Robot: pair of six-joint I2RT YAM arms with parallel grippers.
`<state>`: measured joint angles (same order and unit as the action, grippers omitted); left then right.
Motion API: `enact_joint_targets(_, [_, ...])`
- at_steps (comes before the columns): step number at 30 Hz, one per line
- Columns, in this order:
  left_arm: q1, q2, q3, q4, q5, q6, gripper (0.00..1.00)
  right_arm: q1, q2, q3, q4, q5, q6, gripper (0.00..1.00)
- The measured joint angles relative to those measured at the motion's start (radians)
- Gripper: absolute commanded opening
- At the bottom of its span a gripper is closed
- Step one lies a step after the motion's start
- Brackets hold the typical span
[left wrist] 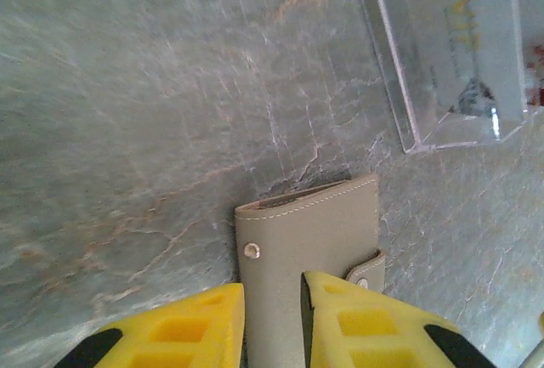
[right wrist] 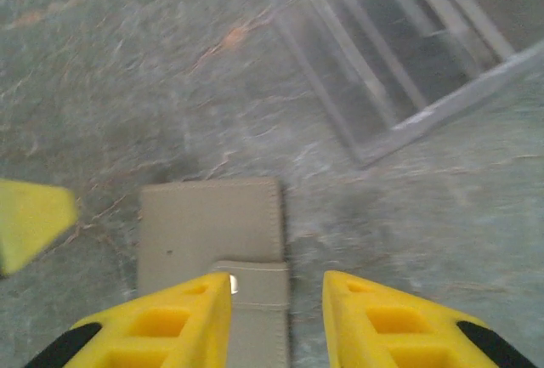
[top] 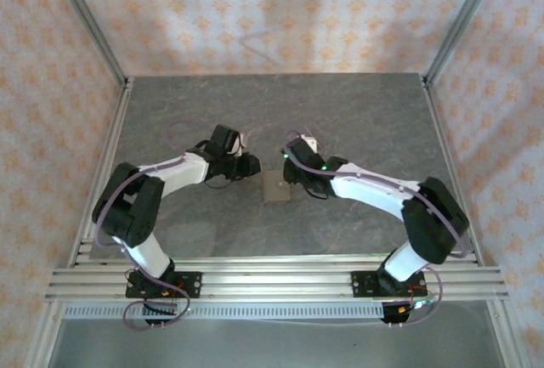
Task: Put the credit cards into the card holder
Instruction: Open the button on the card holder.
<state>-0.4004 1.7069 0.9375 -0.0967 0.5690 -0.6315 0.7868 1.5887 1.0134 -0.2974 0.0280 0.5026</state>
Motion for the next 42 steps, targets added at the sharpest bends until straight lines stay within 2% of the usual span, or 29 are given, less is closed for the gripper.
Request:
enact_joint_targets(7, [-0.026, 0.076, 0.032, 0.042, 0.048, -0.001, 0.21, 0.017, 0.137, 0.056, 0.0, -0.032, -0.007, 0.38])
enact_joint_targets(15, [-0.037, 0.119, 0.035, 0.053, 0.032, -0.005, 0.21, 0.046, 0.238, 0.139, -0.031, -0.025, -0.032, 0.38])
enact_joint_targets(33, [-0.046, 0.129, 0.037, 0.048, -0.002, -0.005, 0.19, 0.069, 0.289, 0.162, -0.064, 0.054, -0.042, 0.38])
enact_joint_targets(36, [-0.05, 0.129, 0.037, 0.048, -0.008, -0.005, 0.18, 0.071, 0.29, 0.158, -0.058, 0.058, -0.042, 0.36])
enact_joint_targets(42, [-0.052, 0.131, 0.045, 0.04, -0.008, -0.005, 0.17, 0.101, 0.303, 0.158, -0.053, 0.12, -0.037, 0.19])
